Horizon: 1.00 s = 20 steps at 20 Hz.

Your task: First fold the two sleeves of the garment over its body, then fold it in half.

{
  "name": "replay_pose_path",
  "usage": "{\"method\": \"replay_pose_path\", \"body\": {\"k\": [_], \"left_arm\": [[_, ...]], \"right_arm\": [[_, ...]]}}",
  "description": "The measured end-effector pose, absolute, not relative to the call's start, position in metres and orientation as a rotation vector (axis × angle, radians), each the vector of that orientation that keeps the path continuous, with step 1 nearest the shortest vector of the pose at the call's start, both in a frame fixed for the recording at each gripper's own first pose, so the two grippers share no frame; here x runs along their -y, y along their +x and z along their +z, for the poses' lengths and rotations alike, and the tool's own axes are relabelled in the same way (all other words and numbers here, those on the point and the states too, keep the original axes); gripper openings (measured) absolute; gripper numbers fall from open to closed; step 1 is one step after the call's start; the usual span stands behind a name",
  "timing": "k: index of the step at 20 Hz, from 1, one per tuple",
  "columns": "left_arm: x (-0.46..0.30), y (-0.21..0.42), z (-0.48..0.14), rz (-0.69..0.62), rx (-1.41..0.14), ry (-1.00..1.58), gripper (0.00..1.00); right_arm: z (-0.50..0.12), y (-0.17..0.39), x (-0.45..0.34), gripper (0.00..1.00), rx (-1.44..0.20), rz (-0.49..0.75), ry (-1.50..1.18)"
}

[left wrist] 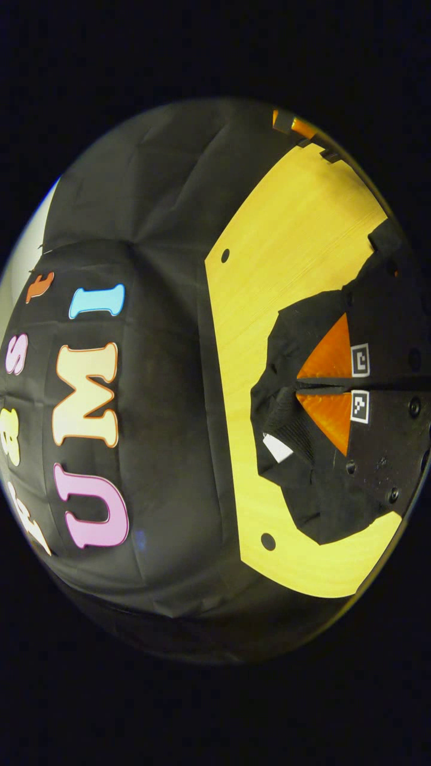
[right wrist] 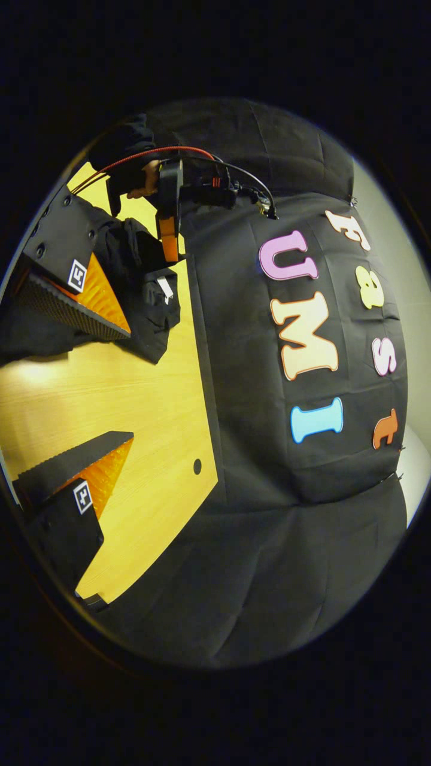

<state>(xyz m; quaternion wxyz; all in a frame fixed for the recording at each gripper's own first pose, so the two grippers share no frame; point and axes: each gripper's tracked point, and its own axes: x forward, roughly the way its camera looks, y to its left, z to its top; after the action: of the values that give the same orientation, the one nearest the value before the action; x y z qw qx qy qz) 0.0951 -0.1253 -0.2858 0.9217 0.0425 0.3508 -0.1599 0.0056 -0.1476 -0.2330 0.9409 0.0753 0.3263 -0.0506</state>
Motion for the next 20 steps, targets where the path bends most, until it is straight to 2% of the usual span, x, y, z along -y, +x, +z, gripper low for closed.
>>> {"method": "replay_pose_path", "body": {"k": [6,8,9,11,12,14,20], "left_arm": [[0.156,0.101,-0.309,-0.318,-0.768,0.139,0.00],[0.156,0.108,-0.298,-0.259,-0.720,0.161,0.00],[0.171,0.110,-0.288,-0.303,-0.689,0.111,0.02],[0.177,0.105,-0.262,-0.295,-0.609,0.069,1.00],[0.165,0.098,-0.243,-0.271,-0.576,0.076,0.91],[0.146,0.081,-0.225,-0.229,-0.553,0.083,0.95],[0.056,-0.002,-0.204,-0.096,-0.578,0.101,0.95]], "right_arm": [[-0.235,-0.002,0.173,0.98,-0.678,-0.121,0.164],[-0.238,0.001,0.182,0.97,-0.679,-0.107,0.170],[-0.239,0.000,0.183,0.94,-0.678,-0.096,0.174],[-0.243,0.002,0.185,0.98,-0.683,-0.056,0.180],[-0.245,0.003,0.184,0.98,-0.689,-0.031,0.181],[-0.249,0.005,0.182,0.98,-0.696,0.021,0.181],[-0.254,-0.011,0.145,0.98,-0.721,0.097,0.175]]}}
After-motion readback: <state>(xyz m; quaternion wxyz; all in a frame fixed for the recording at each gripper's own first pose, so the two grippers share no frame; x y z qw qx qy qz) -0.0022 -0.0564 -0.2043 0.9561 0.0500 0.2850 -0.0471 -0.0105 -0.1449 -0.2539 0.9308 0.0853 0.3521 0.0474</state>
